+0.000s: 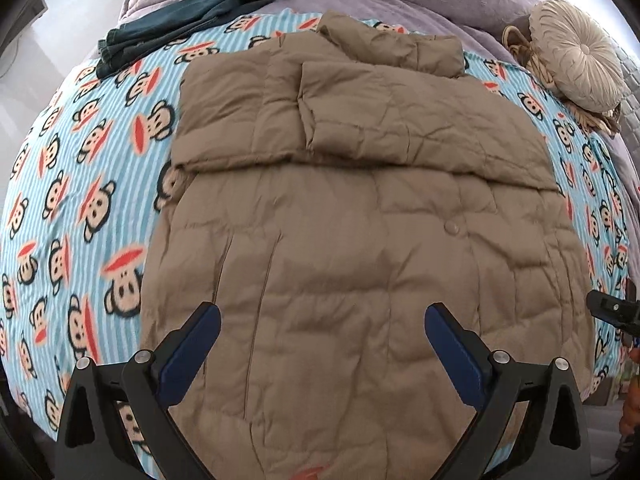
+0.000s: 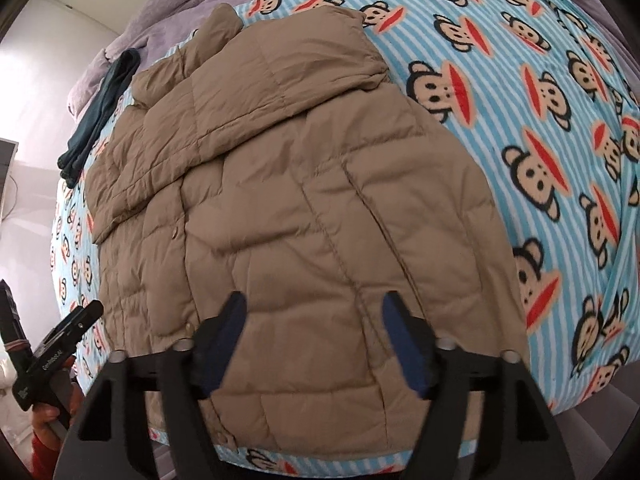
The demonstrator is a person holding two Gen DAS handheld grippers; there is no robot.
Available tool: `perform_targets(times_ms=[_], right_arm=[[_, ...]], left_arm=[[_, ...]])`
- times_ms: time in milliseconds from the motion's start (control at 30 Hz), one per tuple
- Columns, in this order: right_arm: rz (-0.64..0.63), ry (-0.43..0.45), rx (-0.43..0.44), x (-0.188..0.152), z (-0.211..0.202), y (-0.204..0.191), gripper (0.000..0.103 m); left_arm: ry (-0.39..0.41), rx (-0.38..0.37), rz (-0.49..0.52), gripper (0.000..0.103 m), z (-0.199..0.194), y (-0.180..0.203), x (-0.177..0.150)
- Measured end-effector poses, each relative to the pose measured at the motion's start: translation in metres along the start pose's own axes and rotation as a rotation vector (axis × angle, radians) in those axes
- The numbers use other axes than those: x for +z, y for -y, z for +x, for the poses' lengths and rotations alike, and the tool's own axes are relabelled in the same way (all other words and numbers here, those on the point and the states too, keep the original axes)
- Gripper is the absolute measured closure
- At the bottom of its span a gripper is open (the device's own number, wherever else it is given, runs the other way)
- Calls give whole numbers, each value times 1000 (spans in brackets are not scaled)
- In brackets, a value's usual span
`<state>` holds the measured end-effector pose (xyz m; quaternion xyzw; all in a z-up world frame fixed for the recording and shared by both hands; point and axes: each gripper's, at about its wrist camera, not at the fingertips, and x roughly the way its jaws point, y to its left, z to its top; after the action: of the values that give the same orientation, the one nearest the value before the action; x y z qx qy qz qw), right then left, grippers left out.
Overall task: Fold large clothes
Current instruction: 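Grasp the jacket hem with both tools and lift it toward the collar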
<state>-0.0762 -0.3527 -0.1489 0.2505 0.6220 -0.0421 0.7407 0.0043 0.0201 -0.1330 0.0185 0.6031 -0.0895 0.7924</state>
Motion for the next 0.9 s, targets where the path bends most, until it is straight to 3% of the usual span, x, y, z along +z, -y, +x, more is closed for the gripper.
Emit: perform_targets(times_ms=[267, 300, 333, 367, 667, 900], right_arm=[[53, -12, 28, -19, -2, 8, 18], [51, -7, 29, -21, -2, 8, 15], [47, -2, 30, -24, -3, 7, 2], [41, 3, 33, -26, -4, 7, 0], [106, 11, 68, -38, -8, 21, 0], [234, -61, 81, -50, -1, 60, 0]], left_arm=[[-37, 21, -1, 1, 0, -3, -18], [-40, 21, -2, 1, 0, -4, -19], [-45, 21, -5, 1, 0, -4, -21], [-49, 20, -8, 1, 1, -5, -22], [-73, 57, 29, 1, 2, -2, -32], [-85, 68, 18, 1, 4, -7, -36]])
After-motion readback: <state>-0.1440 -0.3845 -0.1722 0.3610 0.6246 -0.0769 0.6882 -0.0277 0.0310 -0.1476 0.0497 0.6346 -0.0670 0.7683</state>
